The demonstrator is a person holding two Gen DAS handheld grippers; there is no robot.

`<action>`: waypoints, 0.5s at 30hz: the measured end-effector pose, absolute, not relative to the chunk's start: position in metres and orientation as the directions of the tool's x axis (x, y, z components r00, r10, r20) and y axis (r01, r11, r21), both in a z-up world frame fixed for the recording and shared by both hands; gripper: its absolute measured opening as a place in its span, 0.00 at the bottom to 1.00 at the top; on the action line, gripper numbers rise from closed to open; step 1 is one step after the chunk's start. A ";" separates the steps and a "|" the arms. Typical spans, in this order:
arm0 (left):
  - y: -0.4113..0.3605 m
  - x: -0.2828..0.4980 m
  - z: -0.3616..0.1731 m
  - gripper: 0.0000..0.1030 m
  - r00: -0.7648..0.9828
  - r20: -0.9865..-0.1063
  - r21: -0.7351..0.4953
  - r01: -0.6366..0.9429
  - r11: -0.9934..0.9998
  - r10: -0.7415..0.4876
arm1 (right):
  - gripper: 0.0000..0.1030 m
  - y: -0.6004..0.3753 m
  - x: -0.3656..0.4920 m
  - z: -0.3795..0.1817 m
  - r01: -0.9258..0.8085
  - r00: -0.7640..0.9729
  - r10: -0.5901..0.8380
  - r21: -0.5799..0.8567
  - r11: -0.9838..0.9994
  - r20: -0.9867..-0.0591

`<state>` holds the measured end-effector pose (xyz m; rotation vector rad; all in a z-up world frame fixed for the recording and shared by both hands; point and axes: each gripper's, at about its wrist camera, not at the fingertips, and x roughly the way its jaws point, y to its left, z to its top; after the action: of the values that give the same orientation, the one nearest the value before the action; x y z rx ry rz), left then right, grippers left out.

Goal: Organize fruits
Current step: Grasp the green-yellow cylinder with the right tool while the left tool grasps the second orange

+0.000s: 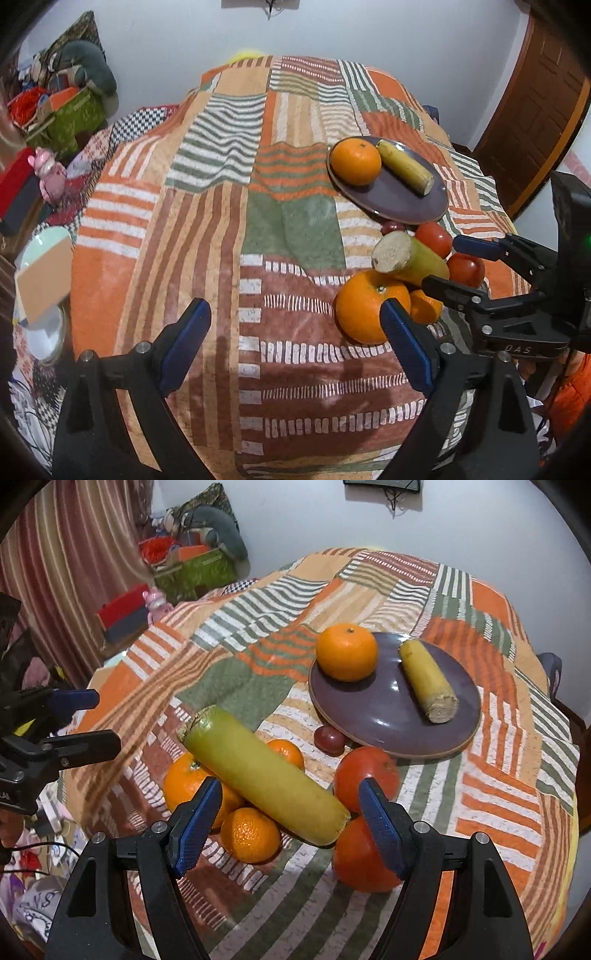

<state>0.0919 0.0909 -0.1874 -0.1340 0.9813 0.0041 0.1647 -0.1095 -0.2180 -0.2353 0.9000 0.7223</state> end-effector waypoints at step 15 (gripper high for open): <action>0.078 0.106 -0.208 0.91 0.515 -0.853 -0.119 -0.037 0.992 -0.083 | 0.44 -0.096 0.186 -0.223 -0.736 0.285 0.559 0.196 0.648 -0.779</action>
<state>0.1060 0.0785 -0.2076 -0.1276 1.0298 -0.0275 0.1857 -0.0958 -0.2233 -0.2173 0.9408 0.8754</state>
